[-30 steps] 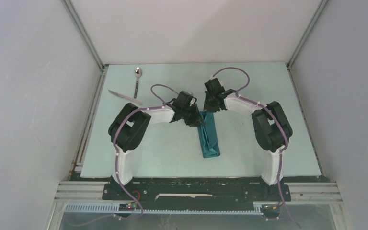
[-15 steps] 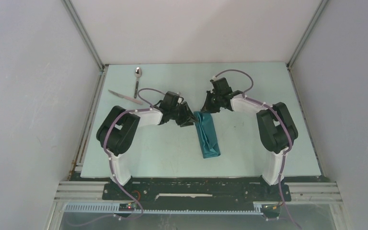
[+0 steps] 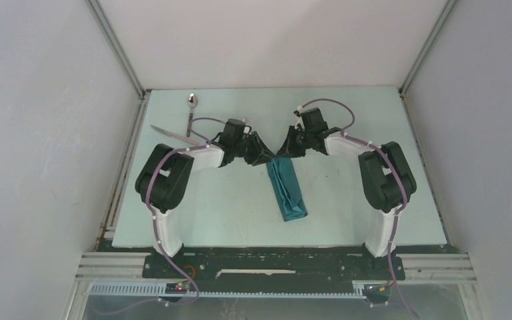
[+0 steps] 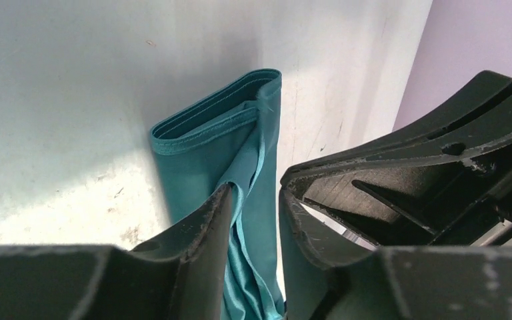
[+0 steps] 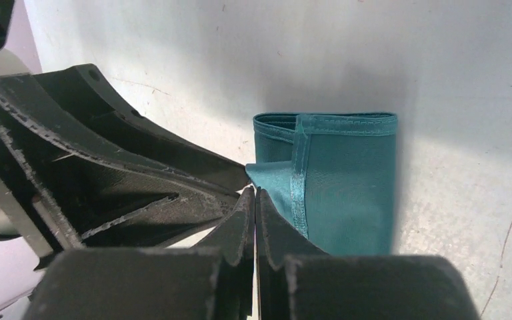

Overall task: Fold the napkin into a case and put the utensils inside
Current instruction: Pick up the top corner of the smaller rectangle folded napkin from the center of the board.

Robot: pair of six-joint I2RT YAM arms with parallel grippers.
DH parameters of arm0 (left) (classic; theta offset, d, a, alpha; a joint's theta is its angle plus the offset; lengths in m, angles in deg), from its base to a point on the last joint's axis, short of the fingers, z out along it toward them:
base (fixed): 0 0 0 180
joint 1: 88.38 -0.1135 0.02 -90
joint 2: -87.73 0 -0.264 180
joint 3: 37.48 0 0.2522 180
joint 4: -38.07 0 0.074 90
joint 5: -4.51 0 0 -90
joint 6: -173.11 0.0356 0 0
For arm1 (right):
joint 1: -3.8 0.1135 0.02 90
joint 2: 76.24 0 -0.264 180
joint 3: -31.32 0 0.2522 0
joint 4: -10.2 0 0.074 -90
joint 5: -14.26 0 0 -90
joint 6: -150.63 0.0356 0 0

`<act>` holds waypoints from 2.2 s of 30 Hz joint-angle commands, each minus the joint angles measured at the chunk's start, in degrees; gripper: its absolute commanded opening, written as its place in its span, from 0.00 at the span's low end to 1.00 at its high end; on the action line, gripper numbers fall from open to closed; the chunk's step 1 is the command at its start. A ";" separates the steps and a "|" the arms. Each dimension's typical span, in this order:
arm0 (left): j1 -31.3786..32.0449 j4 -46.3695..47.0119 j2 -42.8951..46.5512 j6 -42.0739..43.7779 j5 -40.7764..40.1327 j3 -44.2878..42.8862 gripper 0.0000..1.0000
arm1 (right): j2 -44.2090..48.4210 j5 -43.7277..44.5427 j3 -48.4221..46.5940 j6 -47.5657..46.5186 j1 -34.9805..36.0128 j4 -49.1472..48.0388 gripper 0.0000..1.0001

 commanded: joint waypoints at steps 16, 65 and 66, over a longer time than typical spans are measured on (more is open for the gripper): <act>-0.70 -2.26 1.71 1.89 -1.99 -0.25 0.29 | 2.43 9.14 -0.53 -8.28 1.69 3.60 0.34; -0.75 -2.42 -2.99 0.86 -1.17 -1.96 0.23 | -6.39 28.76 -6.20 -11.61 9.82 8.42 0.12; -0.78 -2.42 -2.92 0.90 -1.21 -1.91 0.23 | -6.39 29.02 -6.21 -11.68 9.82 8.47 0.07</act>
